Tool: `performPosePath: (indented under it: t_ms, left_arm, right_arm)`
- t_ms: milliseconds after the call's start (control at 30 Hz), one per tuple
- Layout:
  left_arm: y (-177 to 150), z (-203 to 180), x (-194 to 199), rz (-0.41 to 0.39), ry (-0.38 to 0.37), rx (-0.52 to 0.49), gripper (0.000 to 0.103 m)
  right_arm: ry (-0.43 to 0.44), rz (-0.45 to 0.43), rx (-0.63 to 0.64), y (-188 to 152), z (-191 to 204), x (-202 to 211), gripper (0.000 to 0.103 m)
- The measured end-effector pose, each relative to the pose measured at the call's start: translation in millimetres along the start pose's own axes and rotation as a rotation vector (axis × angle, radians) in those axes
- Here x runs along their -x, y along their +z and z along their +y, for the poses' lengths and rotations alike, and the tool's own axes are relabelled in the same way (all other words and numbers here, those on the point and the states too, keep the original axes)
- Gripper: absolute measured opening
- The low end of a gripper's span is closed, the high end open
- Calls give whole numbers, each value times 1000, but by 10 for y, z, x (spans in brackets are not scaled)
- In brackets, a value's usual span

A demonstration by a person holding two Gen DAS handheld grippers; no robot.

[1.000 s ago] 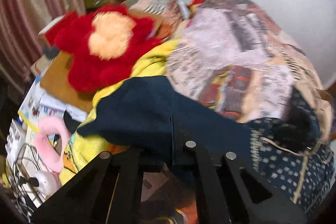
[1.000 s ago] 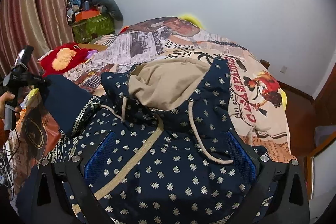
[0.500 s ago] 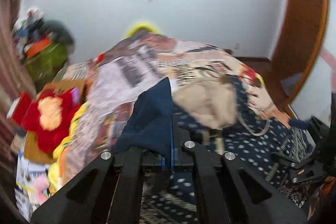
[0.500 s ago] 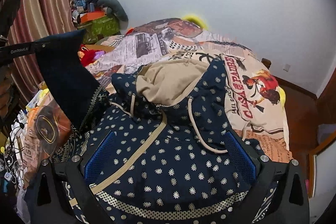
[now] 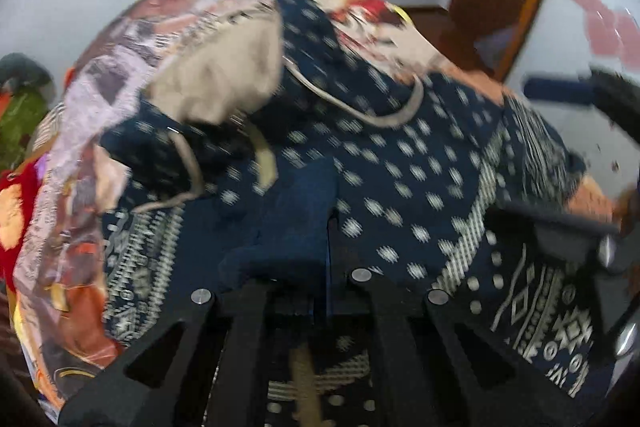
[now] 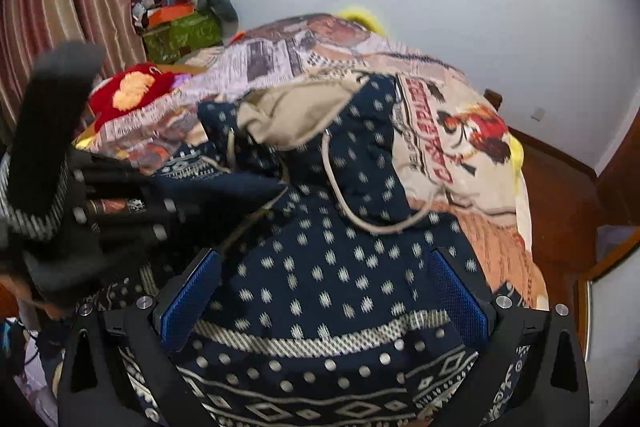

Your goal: Fold large clothes

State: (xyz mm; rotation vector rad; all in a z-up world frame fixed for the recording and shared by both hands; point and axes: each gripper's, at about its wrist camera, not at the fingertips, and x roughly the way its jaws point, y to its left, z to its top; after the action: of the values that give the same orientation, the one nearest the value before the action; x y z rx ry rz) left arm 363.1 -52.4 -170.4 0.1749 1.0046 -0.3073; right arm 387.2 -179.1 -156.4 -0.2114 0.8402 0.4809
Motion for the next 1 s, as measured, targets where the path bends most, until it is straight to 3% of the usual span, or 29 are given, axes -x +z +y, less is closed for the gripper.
performPosePath:
  t_ms: [133,167,200,300,467,633,833,900,1000]
  left_arm:
    - [-106,-131,19,18,0,-92,13]
    - [-117,-110,47,24,-12,-95,23]
    - [-125,-57,91,29,-28,-86,34]
    - [-152,226,288,16,-46,-15,47]
    - [-280,788,595,-46,64,74,66]
    - [-547,1335,766,-49,147,143,66]
    - [-896,1765,535,12,250,211,67]
    - [-989,1854,390,44,243,229,67]
    - [-1108,1937,129,97,204,260,67]
  right_arm:
    - [15,33,-27,-47,-58,-95,103]
    - [23,40,-34,-44,-57,-119,103]
    - [33,50,-44,-37,-57,-146,103]
    - [70,72,-74,10,-50,-223,103]
    - [109,97,-97,110,16,-341,103]
    - [142,124,-90,231,181,-488,102]
    - [158,160,-17,387,565,-691,102]
    - [160,190,36,411,738,-792,100]
    - [147,258,130,385,983,-971,88]
